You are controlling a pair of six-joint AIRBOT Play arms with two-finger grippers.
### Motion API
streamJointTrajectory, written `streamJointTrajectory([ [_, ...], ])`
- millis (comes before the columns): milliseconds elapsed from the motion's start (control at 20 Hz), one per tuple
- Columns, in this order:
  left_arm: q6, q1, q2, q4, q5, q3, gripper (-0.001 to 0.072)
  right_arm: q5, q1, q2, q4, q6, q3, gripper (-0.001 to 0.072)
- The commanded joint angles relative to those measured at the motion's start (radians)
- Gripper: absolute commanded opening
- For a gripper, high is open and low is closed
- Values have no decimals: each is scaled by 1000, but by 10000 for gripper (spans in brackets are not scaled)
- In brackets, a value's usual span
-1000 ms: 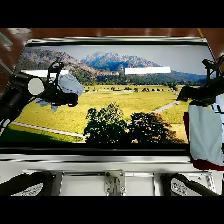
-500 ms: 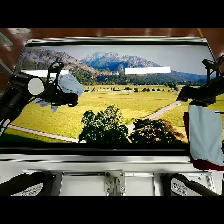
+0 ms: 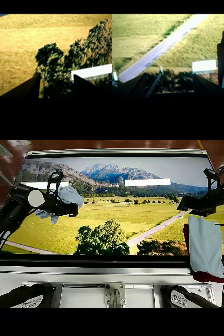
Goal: Fold the shirts.
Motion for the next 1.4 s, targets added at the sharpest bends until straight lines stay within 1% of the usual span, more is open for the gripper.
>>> streamJointTrajectory([
  [0, 23, 3, -12, -23, 93, 1, 480, -41, 0, -1, -2, -28, 1, 674],
  [50, 4, 24, -29, -4, 146, 10, 536, -43, 0, -1, -2, -43, 1, 674],
  [100, -51, 66, -60, 5, 174, 42, 556, -45, 0, -1, -2, -45, 1, 674],
  [200, -60, 169, -153, 4, 188, 154, 557, -56, 0, -1, 2, -45, 1, 674],
  [300, -60, 262, -282, 1, 185, 308, 557, -76, 0, -1, 2, -47, 1, 674],
  [400, -58, 327, -436, -24, 183, 464, 557, -98, 0, -1, 2, -50, 1, 674],
  [500, -58, 367, -586, -37, 140, 604, 557, -132, 0, -1, 2, -50, 1, 674],
  [650, -39, 402, -761, -37, 2, 749, 557, -166, 0, -1, -1, -50, 1, 674],
  [750, 7, 414, -814, -34, -58, 769, 557, -175, 0, -1, 2, -48, 1, 673],
  [850, 8, 413, -839, 18, -99, 768, 557, -174, 0, -1, 3, -29, 1, 674],
  [950, 8, 412, -854, 32, -88, 768, 554, -174, 0, -1, 3, -11, 1, 673],
  [1000, 8, 411, -856, 31, -71, 768, 527, -172, 1, -1, 3, -3, 1, 673],
  [1050, 8, 409, -857, 31, -56, 768, 426, -171, 2, -1, 4, 2, 1, 674],
  [1100, 7, 409, -856, 31, -46, 769, 173, -171, 1, -1, 8, 5, 1, 674],
  [1150, -12, 409, -852, 23, -50, 769, 39, -169, 2, -1, 14, 5, 1, 674],
  [1200, -63, 409, -840, 15, -50, 769, 38, -162, 1, -1, 25, 5, 1, 674],
  [1250, -71, 406, -813, 3, -45, 769, 37, -148, 2, -1, 33, 4, 1, 674],
  [1350, -67, 388, -711, 28, -10, 769, 36, -118, 1, -1, 32, 3, 1, 674],
])
